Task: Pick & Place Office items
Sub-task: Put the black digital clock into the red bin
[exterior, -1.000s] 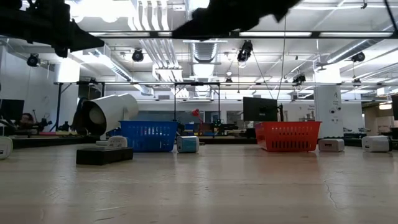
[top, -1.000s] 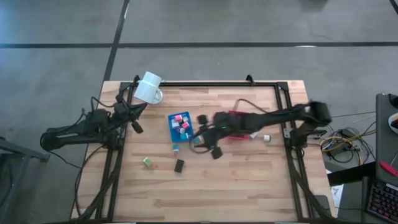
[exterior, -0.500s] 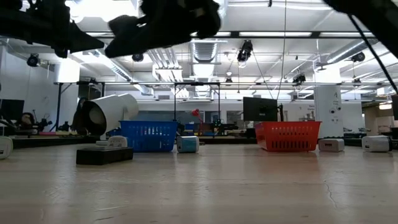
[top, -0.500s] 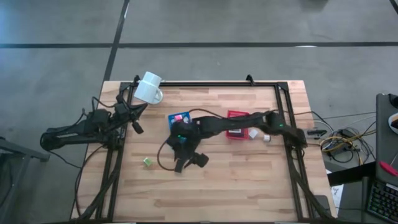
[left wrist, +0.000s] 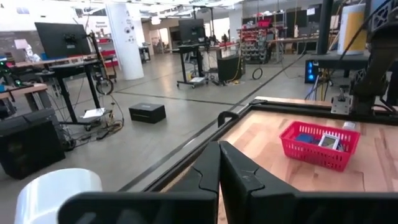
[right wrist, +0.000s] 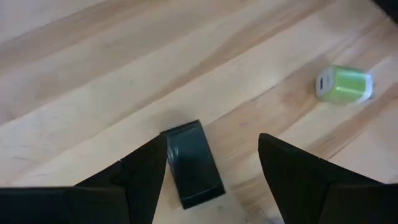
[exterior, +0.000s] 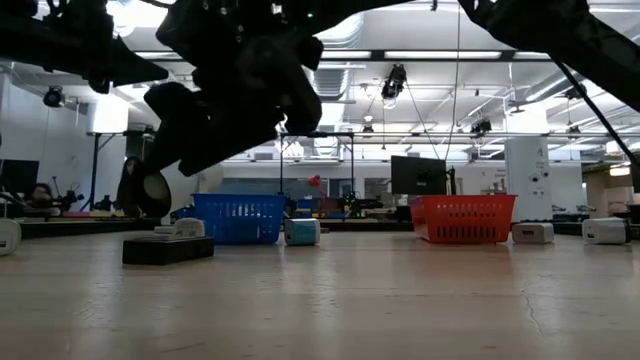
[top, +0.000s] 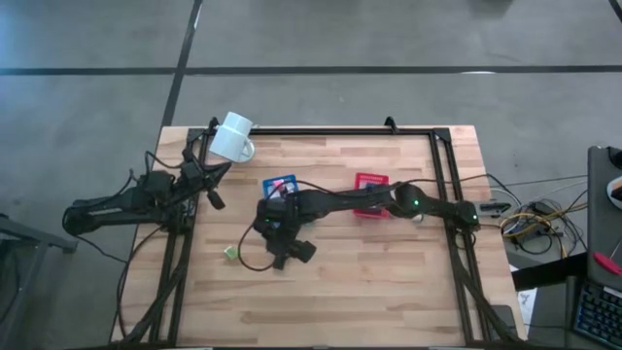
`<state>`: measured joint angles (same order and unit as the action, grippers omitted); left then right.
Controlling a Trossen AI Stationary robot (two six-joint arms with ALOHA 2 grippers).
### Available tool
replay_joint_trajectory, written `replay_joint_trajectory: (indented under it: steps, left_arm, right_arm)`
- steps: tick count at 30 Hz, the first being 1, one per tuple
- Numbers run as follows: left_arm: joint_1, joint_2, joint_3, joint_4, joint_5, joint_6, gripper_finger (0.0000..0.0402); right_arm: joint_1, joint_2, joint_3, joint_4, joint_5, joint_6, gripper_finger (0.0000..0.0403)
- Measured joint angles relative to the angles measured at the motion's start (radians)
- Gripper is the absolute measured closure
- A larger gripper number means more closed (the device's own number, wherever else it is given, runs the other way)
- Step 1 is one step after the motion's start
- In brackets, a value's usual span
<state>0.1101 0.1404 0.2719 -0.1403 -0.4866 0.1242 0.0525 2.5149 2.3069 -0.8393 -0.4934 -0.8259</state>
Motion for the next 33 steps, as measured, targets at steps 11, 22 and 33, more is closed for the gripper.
replay_joint_trajectory:
  steps: [11, 22, 33]
  left_arm:
    - [0.0, 0.027, -0.009, 0.02, 0.004, -0.008, 0.0394]
    - [0.0, 0.031, -0.016, 0.021, 0.004, -0.031, 0.0394]
    - [-0.001, 0.031, -0.016, 0.021, 0.004, -0.034, 0.0394]
  right_arm:
    - [0.001, 0.063, -0.01, 0.0, 0.063, -0.036, 0.0154]
    - [0.001, 0.099, -0.012, -0.03, 0.069, -0.093, 0.0155]
    - [0.0, 0.099, -0.02, -0.039, 0.047, -0.009, 0.0246]
